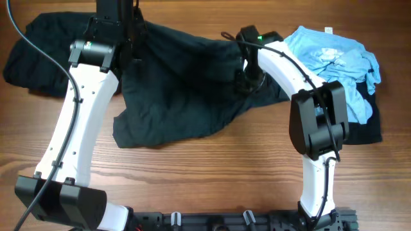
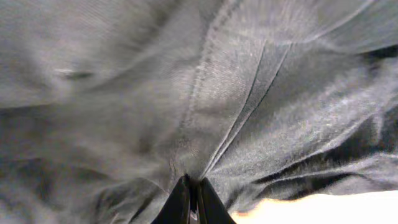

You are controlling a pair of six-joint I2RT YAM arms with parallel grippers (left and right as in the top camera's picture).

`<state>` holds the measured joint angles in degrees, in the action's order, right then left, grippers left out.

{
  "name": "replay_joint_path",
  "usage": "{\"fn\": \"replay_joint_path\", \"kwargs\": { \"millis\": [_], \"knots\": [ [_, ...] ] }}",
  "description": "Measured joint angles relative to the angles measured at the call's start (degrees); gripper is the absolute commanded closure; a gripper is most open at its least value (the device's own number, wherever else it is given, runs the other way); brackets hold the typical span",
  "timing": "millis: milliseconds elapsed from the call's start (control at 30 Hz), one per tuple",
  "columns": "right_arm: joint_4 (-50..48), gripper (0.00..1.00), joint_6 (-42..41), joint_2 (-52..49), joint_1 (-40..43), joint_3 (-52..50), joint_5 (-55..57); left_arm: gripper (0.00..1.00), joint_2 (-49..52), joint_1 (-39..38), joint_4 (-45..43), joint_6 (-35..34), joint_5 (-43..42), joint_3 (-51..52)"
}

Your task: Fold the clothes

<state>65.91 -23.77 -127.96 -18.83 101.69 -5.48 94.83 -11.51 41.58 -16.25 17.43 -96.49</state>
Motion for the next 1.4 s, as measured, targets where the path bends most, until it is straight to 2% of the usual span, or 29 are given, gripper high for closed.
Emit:
{"fn": "replay_joint_path", "kwargs": {
  "millis": [400, 500, 533, 567, 667, 767, 833, 1000, 1200, 1400],
  "knots": [
    [11.5, 0.96, 4.2, 6.9, 3.1, 20.3, 2.6, 0.96, 0.0, 0.0, 0.0, 0.0, 0.0, 0.0],
    [12.4, 0.96, 4.7, 8.6, 3.9, 21.7, 3.0, 0.96, 0.0, 0.0, 0.0, 0.0, 0.0, 0.0],
    [12.9, 0.92, 4.8, 8.7, 3.9, 21.7, 3.0, 0.96, 0.0, 0.0, 0.0, 0.0, 0.0, 0.0],
    [13.3, 0.83, 4.8, 8.7, 3.9, 21.7, 3.0, 0.96, 0.0, 0.0, 0.0, 0.0, 0.0, 0.0],
    [13.5, 0.52, 5.4, 8.7, 3.5, 19.7, 3.0, 0.96, 0.0, 0.0, 0.2, 0.0, 0.0, 0.0],
    [11.7, 0.34, 6.6, 8.7, 2.1, 13.5, 3.0, 0.96, 0.0, 0.0, 0.2, 0.0, 0.0, 0.0],
    [9.5, 0.26, 8.6, 8.7, 0.7, 9.7, 3.0, 0.96, 0.0, 0.0, 0.2, 0.0, 0.0, 0.0],
    [3.7, 0.26, 13.7, 8.7, -2.9, 3.0, 2.9, 0.96, 0.0, 0.0, 0.3, 0.0, 0.0, 0.0],
    [-4.1, 0.27, 21.7, 8.7, -3.3, -2.2, 3.0, 0.96, 0.0, 0.0, 0.9, 0.0, 0.0, 0.0],
    [-10.6, 0.36, 29.2, 7.4, -3.3, -5.4, 3.0, 0.96, 0.0, 0.0, 0.9, 0.0, 0.0, 0.0]
  ]
}}
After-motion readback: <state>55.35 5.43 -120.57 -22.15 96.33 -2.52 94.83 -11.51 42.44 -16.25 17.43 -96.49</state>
